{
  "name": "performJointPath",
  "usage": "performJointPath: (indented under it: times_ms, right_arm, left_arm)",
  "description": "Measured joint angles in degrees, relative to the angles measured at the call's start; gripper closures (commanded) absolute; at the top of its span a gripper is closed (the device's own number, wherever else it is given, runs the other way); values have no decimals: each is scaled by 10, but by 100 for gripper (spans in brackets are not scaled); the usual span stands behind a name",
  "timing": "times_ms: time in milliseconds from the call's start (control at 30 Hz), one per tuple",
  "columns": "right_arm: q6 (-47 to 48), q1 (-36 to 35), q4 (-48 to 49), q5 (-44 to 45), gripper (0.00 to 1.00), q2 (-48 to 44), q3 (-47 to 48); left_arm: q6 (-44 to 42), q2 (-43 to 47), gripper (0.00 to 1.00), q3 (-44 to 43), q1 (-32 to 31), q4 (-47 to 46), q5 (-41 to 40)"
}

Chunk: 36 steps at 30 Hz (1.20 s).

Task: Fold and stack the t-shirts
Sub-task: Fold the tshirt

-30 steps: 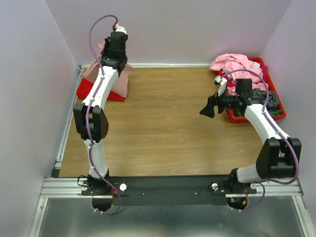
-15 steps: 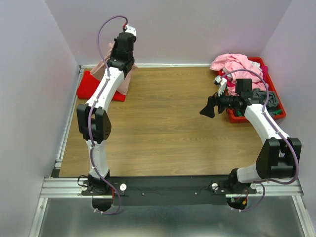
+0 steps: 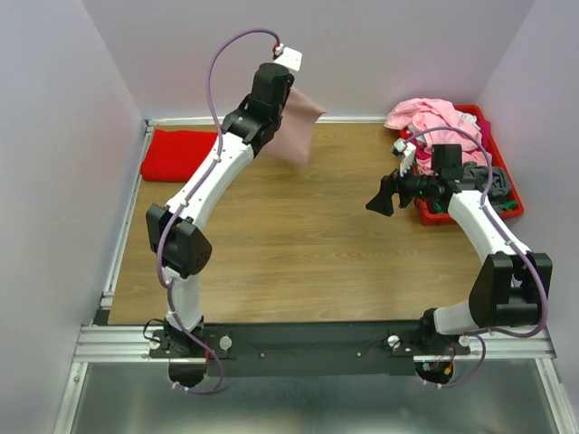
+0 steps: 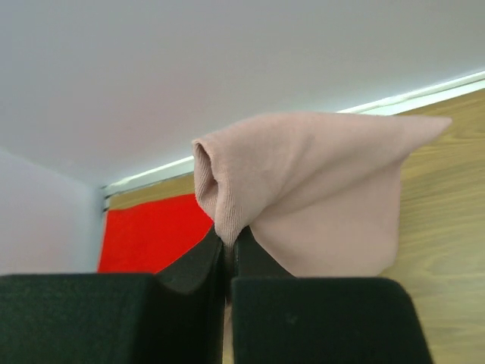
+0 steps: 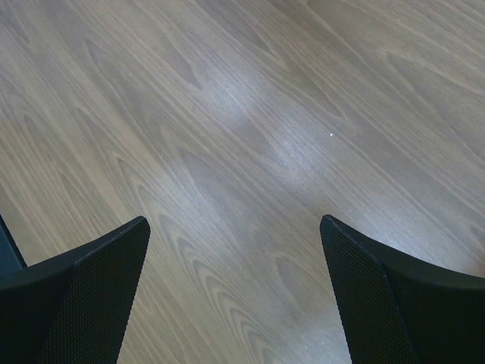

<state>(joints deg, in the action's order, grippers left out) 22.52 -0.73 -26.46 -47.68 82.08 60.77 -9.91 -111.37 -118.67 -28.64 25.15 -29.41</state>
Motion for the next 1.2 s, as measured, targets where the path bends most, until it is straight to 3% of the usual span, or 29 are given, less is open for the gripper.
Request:
performJointPath:
  times_ms: [167, 267, 600, 700, 1000, 1200]
  right_arm:
    - [0, 0, 0, 12, 0, 0, 0]
    - [1, 0, 0, 26, 0, 0, 0]
    - [25, 31, -11, 31, 0, -7, 0]
    - [49, 30, -42, -1, 0, 2, 3]
    - [82, -9, -86, -61, 0, 70, 8]
    - [91, -39, -99, -67, 0, 97, 8]
  left_arm:
    - [76, 16, 100, -21, -20, 10, 101]
    - [126, 50, 100, 24, -25, -9, 169]
    - [322, 257, 100, 578, -24, -193, 376]
    - [377, 294, 100, 690, -24, -213, 407]
    - [476, 431, 100, 766, 21, -282, 408]
    - [520, 451, 100, 823, 79, -331, 418]
